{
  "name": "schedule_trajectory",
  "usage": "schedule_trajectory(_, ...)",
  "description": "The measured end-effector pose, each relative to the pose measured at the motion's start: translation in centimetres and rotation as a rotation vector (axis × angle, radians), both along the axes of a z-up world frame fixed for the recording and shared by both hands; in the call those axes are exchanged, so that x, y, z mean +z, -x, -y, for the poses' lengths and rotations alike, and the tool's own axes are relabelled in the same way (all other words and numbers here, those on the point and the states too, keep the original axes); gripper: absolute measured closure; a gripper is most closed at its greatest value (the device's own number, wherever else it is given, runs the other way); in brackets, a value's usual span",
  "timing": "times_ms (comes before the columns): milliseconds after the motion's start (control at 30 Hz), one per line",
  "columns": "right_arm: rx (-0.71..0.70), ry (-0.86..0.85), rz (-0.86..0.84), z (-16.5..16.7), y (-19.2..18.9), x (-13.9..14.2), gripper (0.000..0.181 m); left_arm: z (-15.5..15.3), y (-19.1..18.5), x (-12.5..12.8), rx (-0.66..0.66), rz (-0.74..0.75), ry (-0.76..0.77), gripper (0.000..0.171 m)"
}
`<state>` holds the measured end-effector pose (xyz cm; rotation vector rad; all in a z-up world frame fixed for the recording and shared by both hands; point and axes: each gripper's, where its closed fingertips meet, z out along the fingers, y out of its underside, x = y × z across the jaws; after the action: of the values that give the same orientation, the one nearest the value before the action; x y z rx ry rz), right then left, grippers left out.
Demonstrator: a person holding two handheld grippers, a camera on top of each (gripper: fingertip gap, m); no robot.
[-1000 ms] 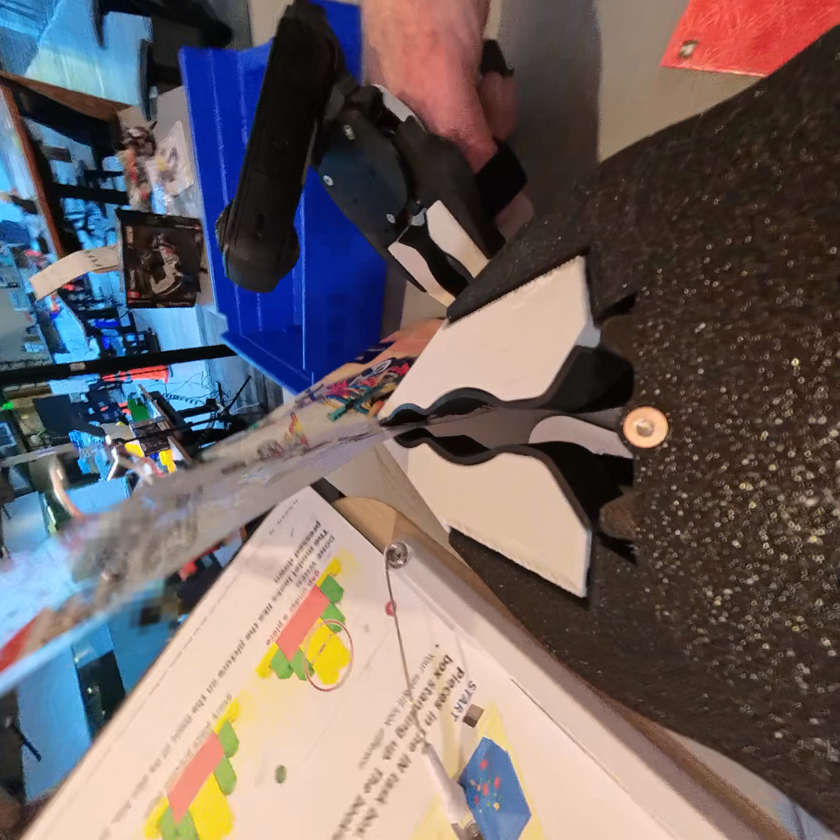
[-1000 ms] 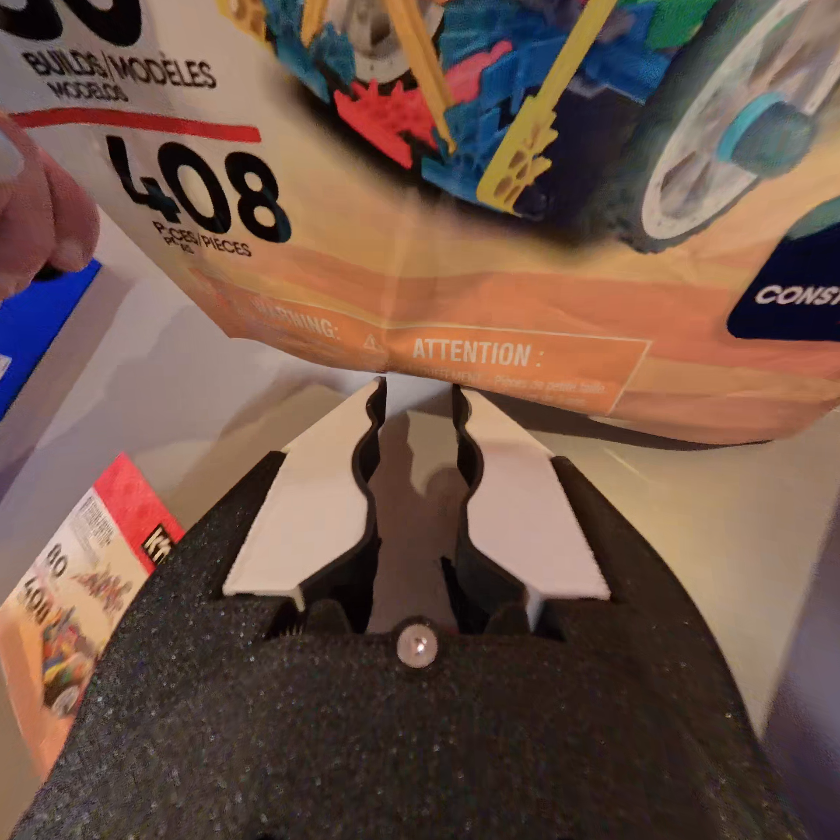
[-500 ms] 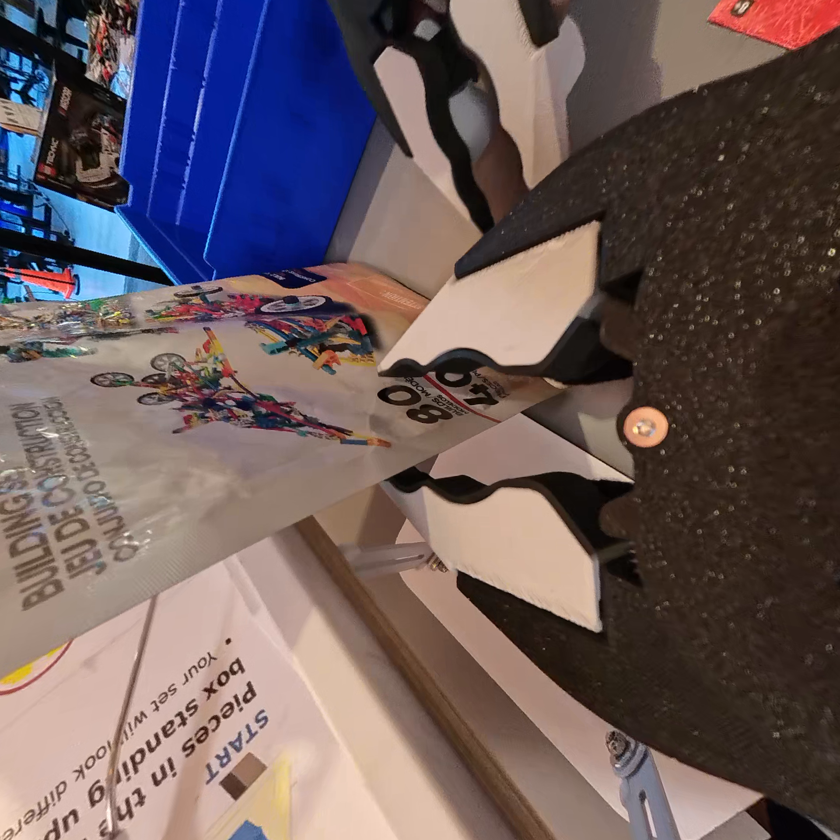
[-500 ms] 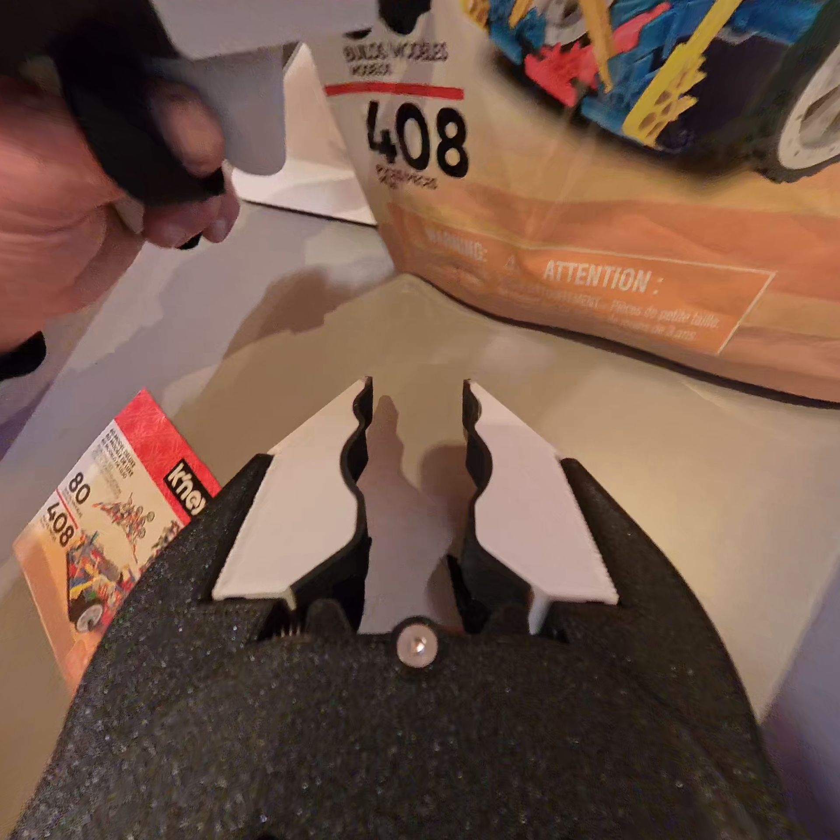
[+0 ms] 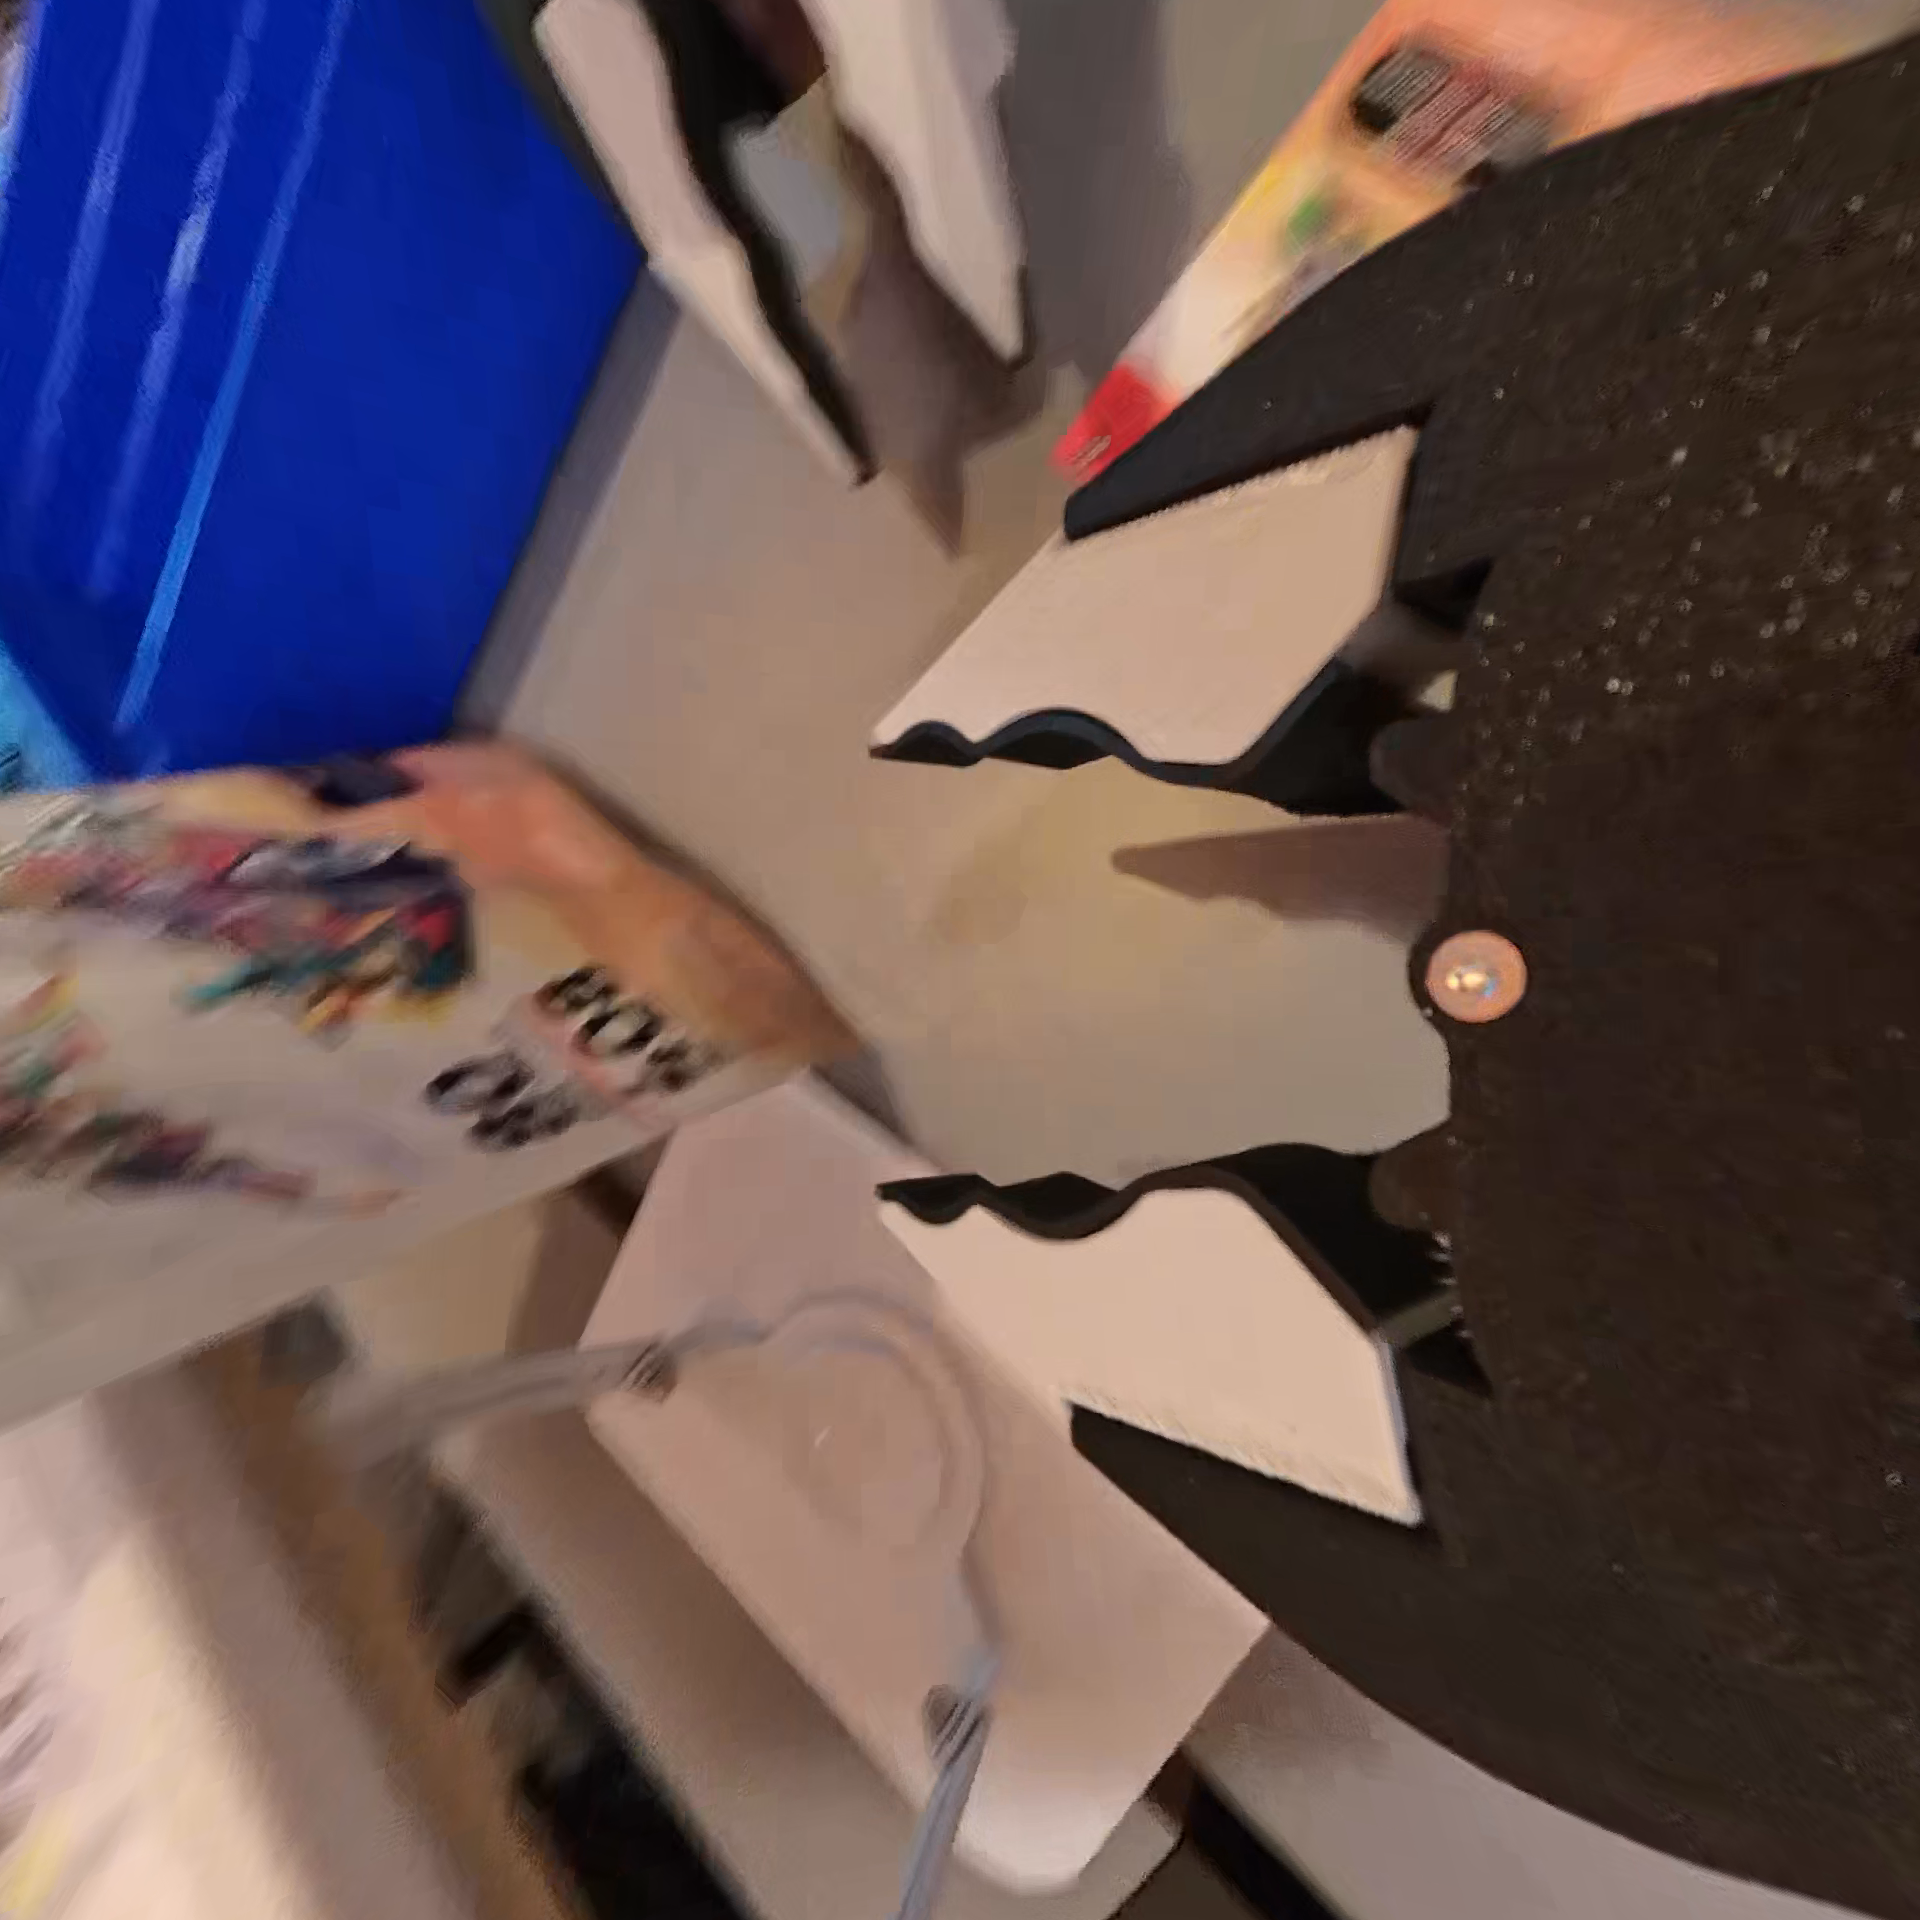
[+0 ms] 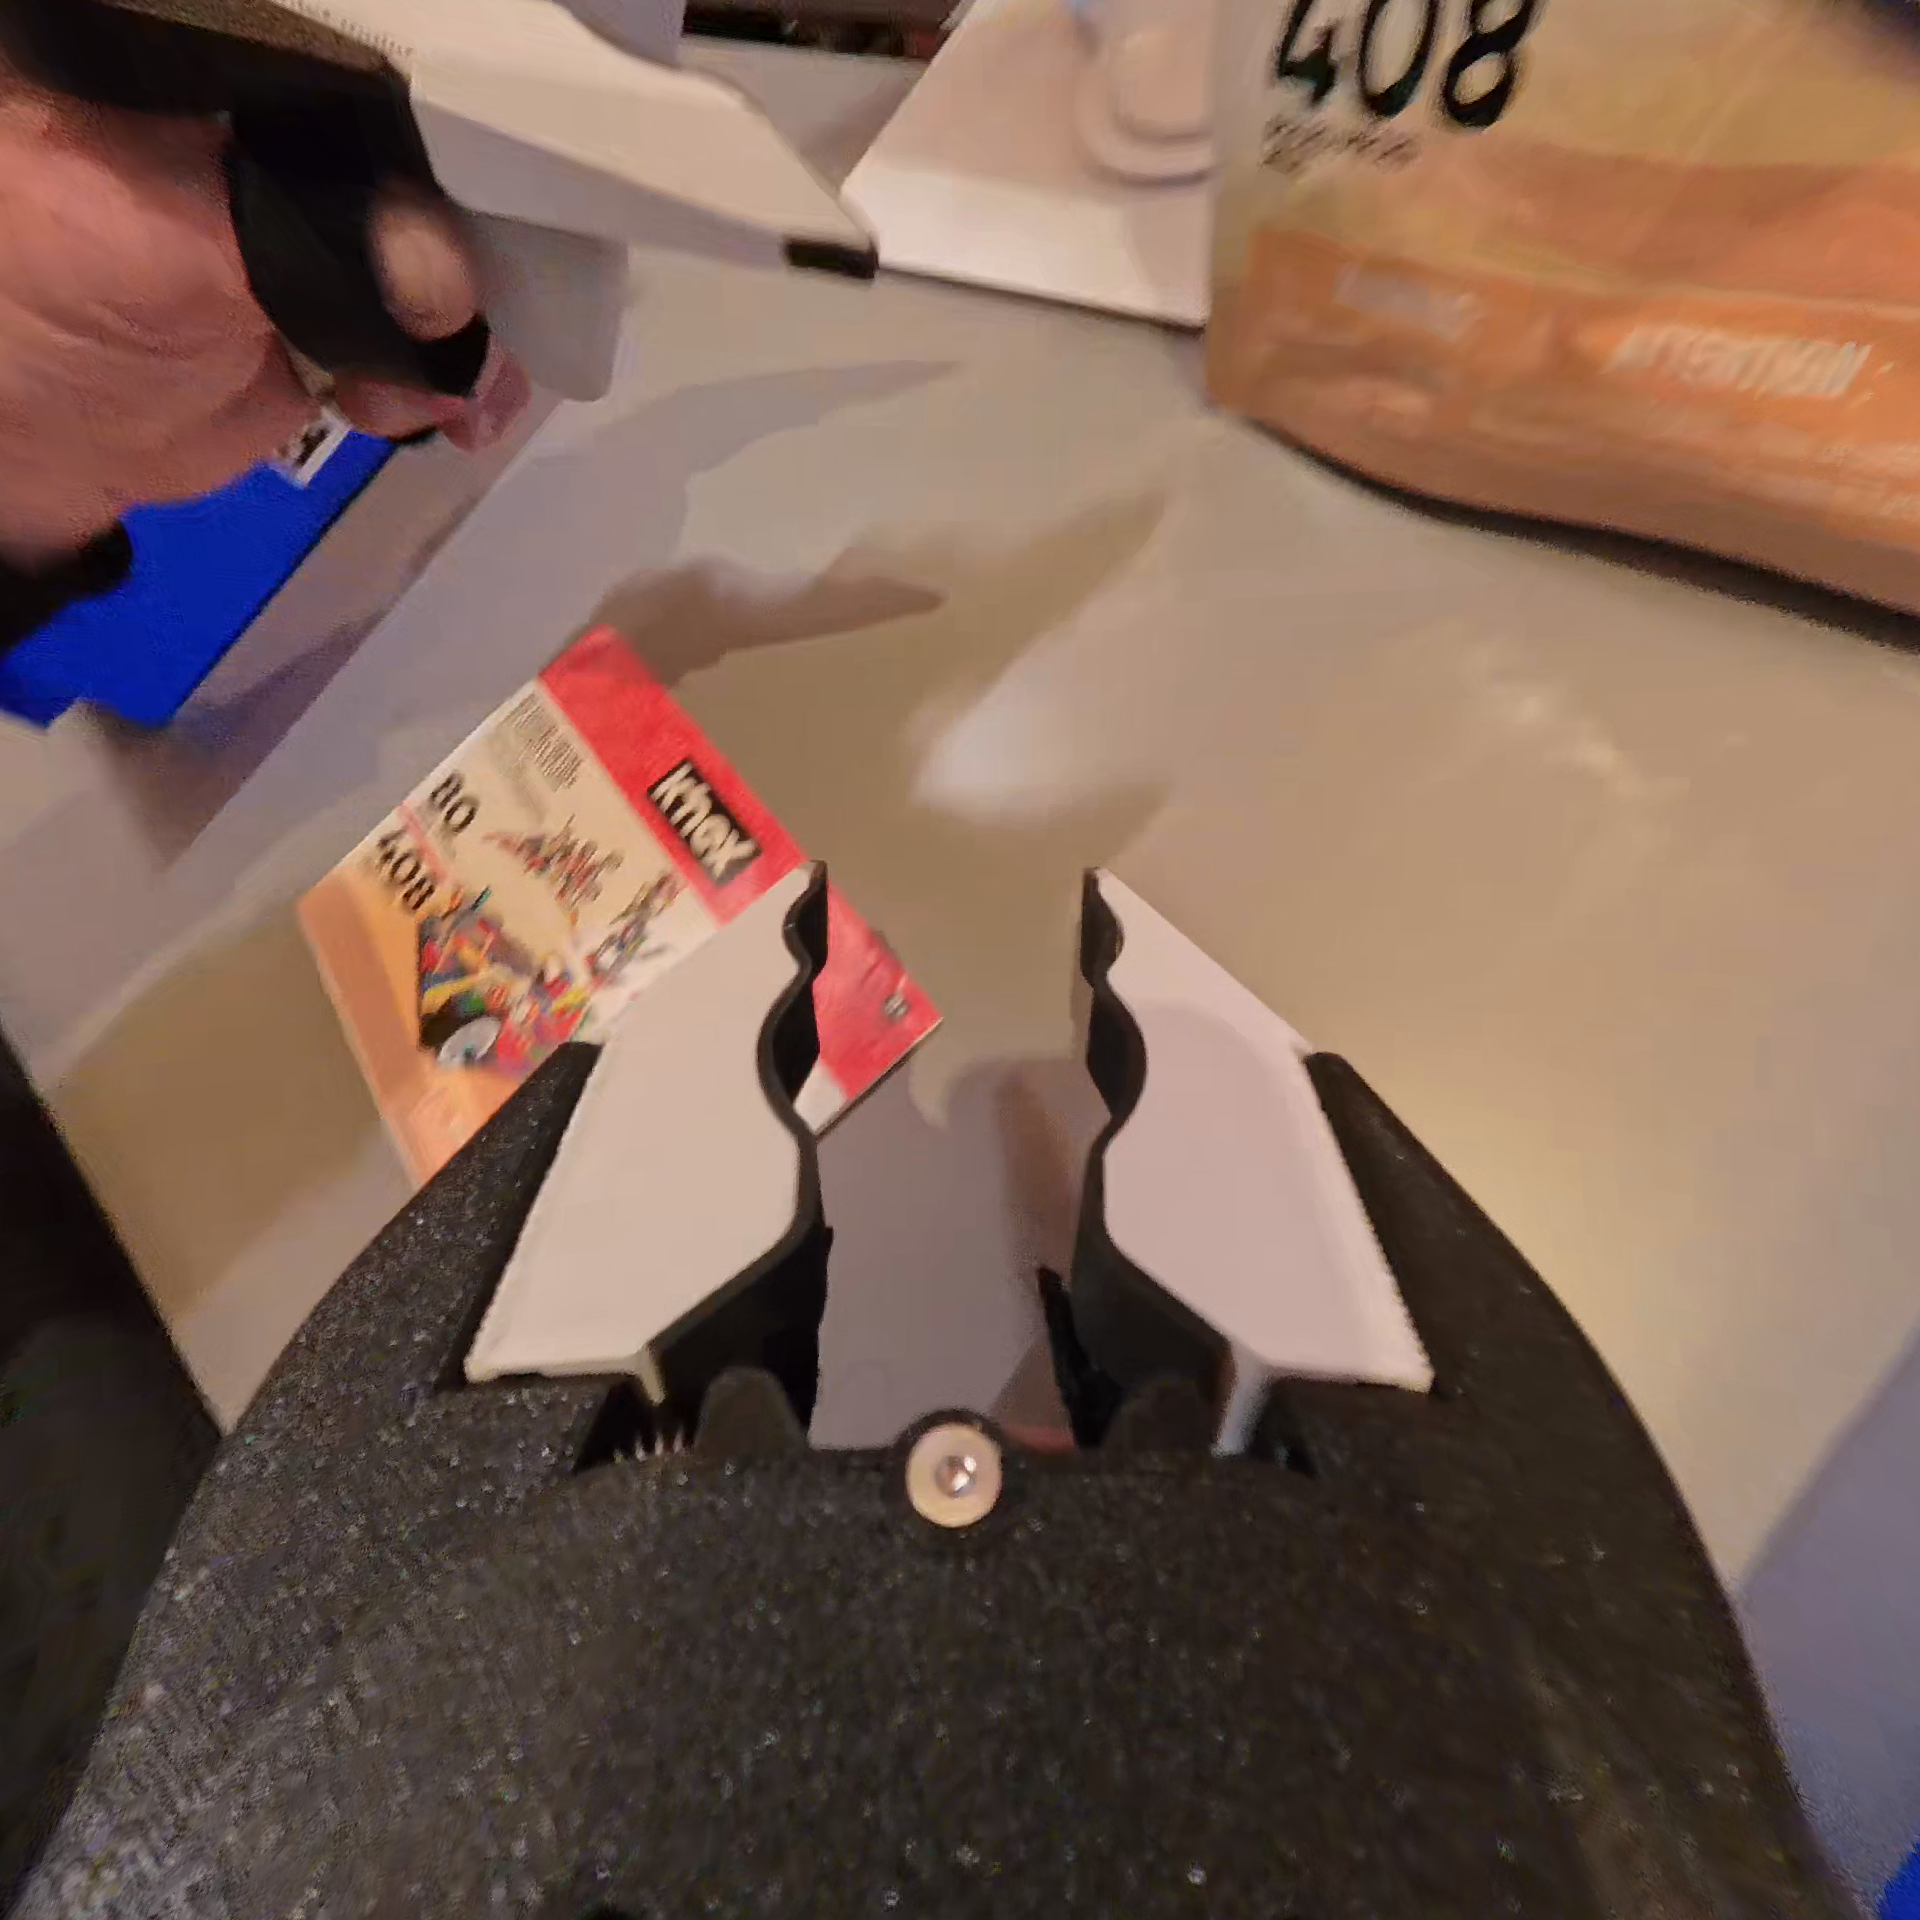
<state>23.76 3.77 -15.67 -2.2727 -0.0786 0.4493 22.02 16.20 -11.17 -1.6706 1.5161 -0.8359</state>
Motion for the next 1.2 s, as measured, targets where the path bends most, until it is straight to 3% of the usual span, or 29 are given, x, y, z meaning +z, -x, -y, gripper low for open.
schedule_trajectory(133,0.136,-0.006,0.045,3.4,3.2,-0.5,0.118,6.4,6.2,-3.0,-0.166,-0.216,0.091,0.086)
schedule_trajectory(267,0.253,0.017,0.103,5.5,6.2,-2.1,0.101,10.0,11.8,-6.3,-0.207,-0.402,0.082,0.081)
schedule_trajectory(367,0.316,0.037,0.175,6.2,7.9,-3.4,0.097,12.5,14.1,-8.3,-0.217,-0.451,0.117,0.077)
schedule_trajectory(500,0.338,0.037,0.254,6.2,8.5,-4.3,0.095,14.1,14.4,-9.0,-0.192,-0.405,0.114,0.059)
schedule_trajectory(633,0.3,0.032,0.345,5.6,7.6,-4.7,0.099,14.6,14.6,-9.8,-0.204,-0.435,0.008,0.051)
schedule_trajectory(900,0.244,-0.002,0.322,5.2,7.2,-4.7,0.105,15.3,14.7,-9.8,-0.189,-0.407,-0.005,0.054)
schedule_trajectory(1200,0.238,-0.009,0.302,5.3,6.6,-4.5,0.122,15.9,14.9,-9.6,-0.176,-0.379,-0.005,0.068)
